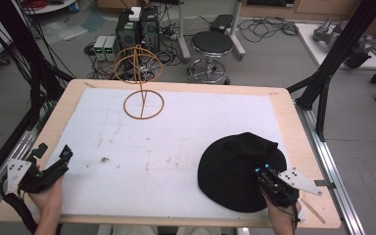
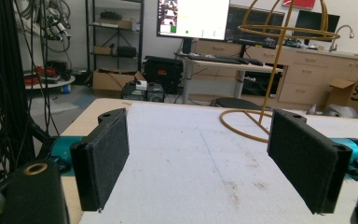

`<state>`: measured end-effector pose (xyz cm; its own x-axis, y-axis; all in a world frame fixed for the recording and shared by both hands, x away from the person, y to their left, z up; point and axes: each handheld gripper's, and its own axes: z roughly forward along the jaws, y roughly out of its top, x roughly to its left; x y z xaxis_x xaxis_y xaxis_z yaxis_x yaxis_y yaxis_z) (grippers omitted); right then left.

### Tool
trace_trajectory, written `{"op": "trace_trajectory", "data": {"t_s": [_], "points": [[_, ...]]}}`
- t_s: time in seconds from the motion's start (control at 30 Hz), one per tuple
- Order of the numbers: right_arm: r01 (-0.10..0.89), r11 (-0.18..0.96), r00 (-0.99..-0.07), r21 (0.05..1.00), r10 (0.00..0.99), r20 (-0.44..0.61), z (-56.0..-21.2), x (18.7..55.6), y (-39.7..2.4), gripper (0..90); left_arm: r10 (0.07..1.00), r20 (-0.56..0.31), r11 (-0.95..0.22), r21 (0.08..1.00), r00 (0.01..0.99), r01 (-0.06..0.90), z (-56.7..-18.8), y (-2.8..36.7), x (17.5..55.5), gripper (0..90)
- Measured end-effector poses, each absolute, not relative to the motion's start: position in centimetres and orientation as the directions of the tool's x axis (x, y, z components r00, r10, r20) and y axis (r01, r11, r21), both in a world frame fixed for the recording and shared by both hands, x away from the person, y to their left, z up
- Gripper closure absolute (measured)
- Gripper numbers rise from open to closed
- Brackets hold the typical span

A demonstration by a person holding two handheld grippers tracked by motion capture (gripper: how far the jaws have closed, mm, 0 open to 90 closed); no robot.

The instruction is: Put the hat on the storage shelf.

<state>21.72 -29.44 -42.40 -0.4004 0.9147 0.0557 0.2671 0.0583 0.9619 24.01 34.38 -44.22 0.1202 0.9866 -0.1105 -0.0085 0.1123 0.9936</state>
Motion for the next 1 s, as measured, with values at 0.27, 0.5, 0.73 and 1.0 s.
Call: {"op": "trace_trajectory", "data": {"t_s": [0.27, 0.5, 0.73, 1.0], "points": [[0.26, 0.059, -0.409, 0.964, 0.911, 0.055, -42.47, 21.73, -29.6, 85.2, 0.988, -0.104, 0.105, 0.994, 0.111, -0.007, -44.23, 34.36, 24.06, 21.3], [0.251, 0.049, -0.411, 0.967, 0.91, 0.061, -42.43, 21.74, -29.69, 85.2, 0.988, -0.102, 0.103, 0.995, 0.114, -0.007, -44.2, 34.42, 24.12, 21.3], [0.242, 0.049, -0.414, 0.969, 0.909, 0.057, -42.38, 21.8, -29.77, 85.3, 0.989, -0.102, 0.103, 0.995, 0.11, -0.006, -44.14, 34.6, 24.07, 21.4], [0.197, 0.044, -0.428, 0.98, 0.903, 0.046, -41.66, 22.18, -29.32, 85.2, 0.987, -0.106, 0.108, 0.994, 0.122, -0.007, -44.01, 34.46, 24.55, 21.3]]}}
